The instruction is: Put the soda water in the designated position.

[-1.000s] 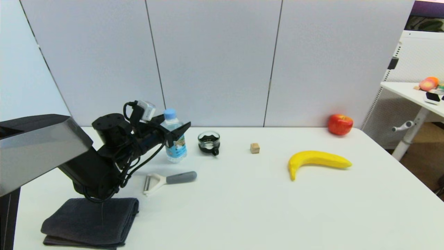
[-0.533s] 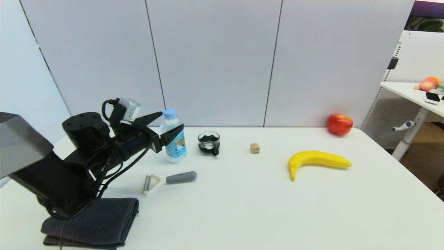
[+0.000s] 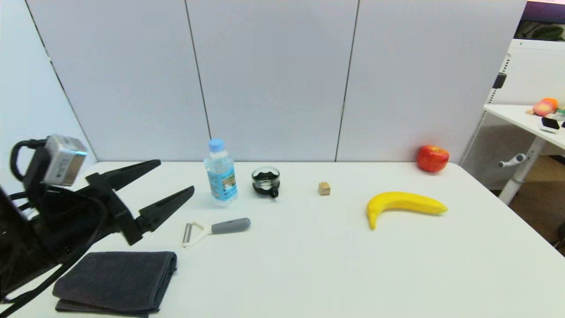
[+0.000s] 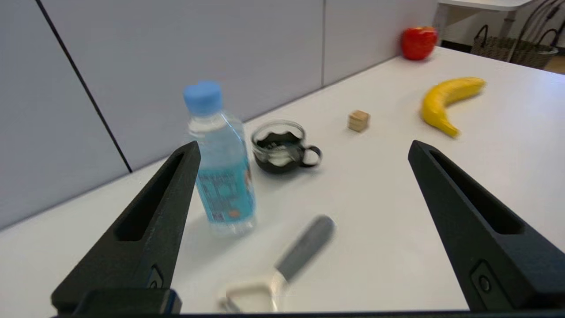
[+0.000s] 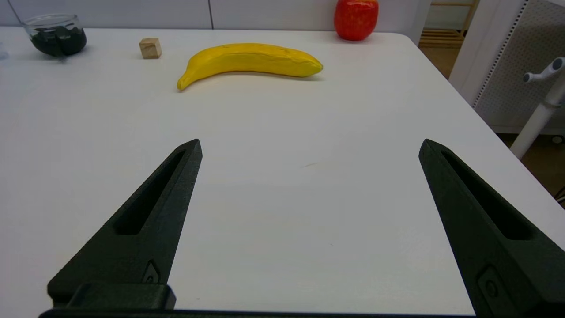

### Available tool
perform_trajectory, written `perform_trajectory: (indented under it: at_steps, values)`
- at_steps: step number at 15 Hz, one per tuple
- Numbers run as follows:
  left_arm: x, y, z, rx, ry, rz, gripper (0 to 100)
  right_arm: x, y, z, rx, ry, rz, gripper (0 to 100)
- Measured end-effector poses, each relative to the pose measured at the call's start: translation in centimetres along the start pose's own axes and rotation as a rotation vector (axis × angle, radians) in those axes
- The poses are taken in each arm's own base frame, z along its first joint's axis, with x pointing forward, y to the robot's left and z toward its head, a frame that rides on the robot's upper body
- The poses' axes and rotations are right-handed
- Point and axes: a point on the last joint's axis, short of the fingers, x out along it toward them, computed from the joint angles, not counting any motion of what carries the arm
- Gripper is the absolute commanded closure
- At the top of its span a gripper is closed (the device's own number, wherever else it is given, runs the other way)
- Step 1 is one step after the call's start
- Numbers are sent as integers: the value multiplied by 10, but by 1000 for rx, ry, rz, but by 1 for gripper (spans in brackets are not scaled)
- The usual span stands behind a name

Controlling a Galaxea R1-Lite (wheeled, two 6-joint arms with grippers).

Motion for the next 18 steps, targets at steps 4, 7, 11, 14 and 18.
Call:
perform_trajectory:
  at_steps: [4, 7, 11, 14, 18]
  values:
    - [-70, -31, 0, -8, 17, 39, 0, 0, 0, 0, 0, 0, 0, 0]
    - [-112, -49, -10, -6, 6, 110, 0, 0, 0, 0, 0, 0, 1, 0]
    - [-150, -71, -25, -17, -41, 247, 0, 0, 0, 0, 0, 0, 0, 0]
    - [-169, -84, -40, -6, -67, 380, 0, 0, 0, 0, 0, 0, 1, 0]
    - [-187, -93, -66, 19, -23, 658, 0, 0, 0, 0, 0, 0, 0, 0]
